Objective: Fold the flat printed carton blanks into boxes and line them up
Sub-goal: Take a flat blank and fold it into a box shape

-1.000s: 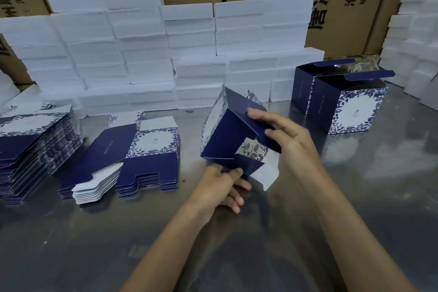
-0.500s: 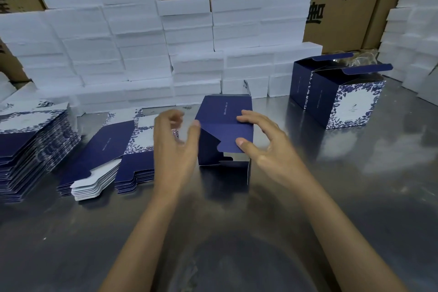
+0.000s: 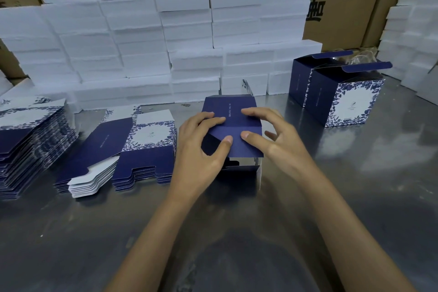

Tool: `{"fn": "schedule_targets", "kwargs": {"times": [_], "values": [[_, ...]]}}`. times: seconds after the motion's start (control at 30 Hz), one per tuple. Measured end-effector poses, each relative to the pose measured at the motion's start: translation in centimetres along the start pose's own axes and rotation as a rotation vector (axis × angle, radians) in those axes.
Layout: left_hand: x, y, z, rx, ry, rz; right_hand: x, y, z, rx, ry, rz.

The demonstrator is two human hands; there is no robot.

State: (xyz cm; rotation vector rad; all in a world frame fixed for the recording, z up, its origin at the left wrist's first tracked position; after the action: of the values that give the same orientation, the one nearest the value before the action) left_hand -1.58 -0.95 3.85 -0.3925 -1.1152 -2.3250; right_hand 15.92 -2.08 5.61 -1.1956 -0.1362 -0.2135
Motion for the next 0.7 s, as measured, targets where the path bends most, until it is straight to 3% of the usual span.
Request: {"fn": "schedule_targets", "kwargs": {"times": [0.5,0.7], "values": [[-0.6,-0.2,0.0,-0.056,0.112,0.126,-1.4,0.6,0.1,0.070,0.159,-0.046],[0.1,-0.2,0.2,0.011,0.092,-0.090,-1.3,0.5,0.0,0.044,0.129,0.023]]}}
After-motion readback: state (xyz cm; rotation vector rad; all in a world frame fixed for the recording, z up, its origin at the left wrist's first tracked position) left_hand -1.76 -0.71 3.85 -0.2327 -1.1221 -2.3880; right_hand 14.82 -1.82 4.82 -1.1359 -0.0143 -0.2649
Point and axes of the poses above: each hand's wrist, its own z-axis towards the middle knuckle, its own x-axis out of the back of the hand, y = z × x, the point moved 3 cm from there along z, towards the middle knuckle, and after that the axes turned 3 degrees about z, right-handed, at the moved point
